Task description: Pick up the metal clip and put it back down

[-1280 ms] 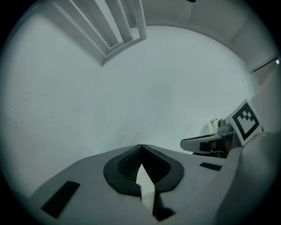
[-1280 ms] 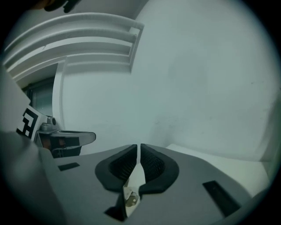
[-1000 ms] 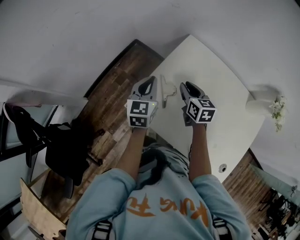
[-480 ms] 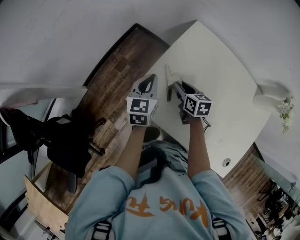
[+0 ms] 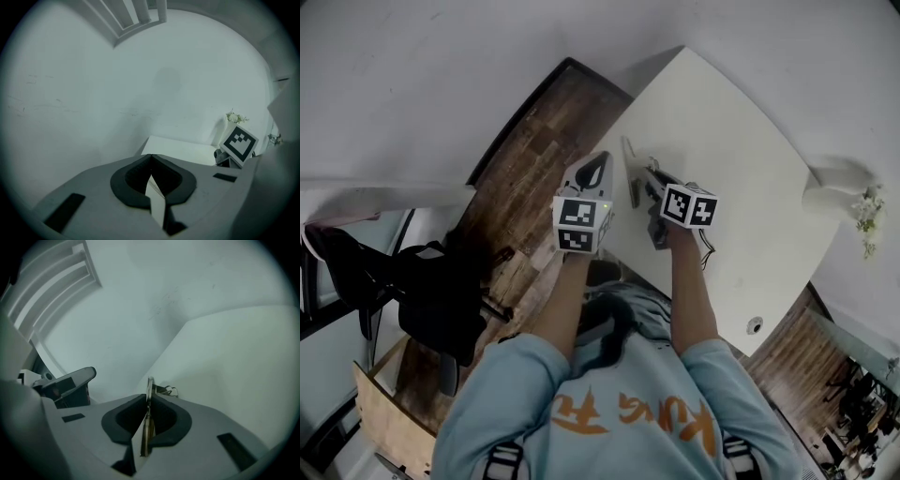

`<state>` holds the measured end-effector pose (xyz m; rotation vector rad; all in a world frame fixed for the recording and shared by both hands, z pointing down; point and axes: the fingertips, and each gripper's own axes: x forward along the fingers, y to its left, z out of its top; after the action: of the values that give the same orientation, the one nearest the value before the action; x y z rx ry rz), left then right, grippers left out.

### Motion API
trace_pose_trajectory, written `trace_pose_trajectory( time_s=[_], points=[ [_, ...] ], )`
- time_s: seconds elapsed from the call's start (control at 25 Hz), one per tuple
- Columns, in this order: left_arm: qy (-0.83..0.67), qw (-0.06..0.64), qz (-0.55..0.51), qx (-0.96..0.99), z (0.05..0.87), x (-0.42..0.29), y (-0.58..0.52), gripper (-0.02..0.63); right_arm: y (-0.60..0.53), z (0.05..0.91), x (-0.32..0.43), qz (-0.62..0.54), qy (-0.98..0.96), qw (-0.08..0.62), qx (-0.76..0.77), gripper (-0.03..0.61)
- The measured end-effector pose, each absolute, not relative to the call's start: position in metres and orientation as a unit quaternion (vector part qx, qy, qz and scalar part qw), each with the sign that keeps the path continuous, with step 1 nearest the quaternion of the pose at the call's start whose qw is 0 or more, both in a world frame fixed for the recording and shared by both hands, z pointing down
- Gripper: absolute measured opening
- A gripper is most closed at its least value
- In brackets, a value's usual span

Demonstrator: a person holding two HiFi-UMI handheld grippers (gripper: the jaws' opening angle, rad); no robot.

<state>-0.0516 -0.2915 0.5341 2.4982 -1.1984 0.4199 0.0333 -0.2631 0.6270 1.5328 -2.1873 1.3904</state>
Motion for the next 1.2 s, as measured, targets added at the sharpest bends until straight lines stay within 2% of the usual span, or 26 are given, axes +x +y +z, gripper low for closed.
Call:
trace_pose_trajectory(
  time_s=[0.2, 0.4, 0.76, 0.96, 1.2],
  points=[
    [-0.394, 0.157, 0.141, 0.894, 0.521, -0.021, -0.288, 0.025, -0.258, 0.595, 0.043, 0.421, -0.742, 0.051, 0.519, 0.037],
    [-0.361, 0.143, 0.132, 0.912, 0.503, 0.020, -0.276, 0.025, -0.246, 0.554, 0.078, 0.350, -0.756, 0.070, 0.549, 0.035],
    [-0.239, 0.118, 0.119, 0.956, 0.476, 0.141, -0.232, 0.025, -0.194, 0.473, 0.218, 0.242, -0.688, 0.071, 0.681, 0.035],
    [-0.194, 0.113, 0.129, 0.966, 0.476, 0.192, -0.202, 0.025, -0.149, 0.469, 0.292, 0.240, -0.635, 0.062, 0.731, 0.035],
    [-0.167, 0.121, 0.161, 0.965, 0.498, 0.229, -0.178, 0.025, -0.109, 0.504, 0.361, 0.281, -0.579, 0.031, 0.765, 0.036]
  ],
)
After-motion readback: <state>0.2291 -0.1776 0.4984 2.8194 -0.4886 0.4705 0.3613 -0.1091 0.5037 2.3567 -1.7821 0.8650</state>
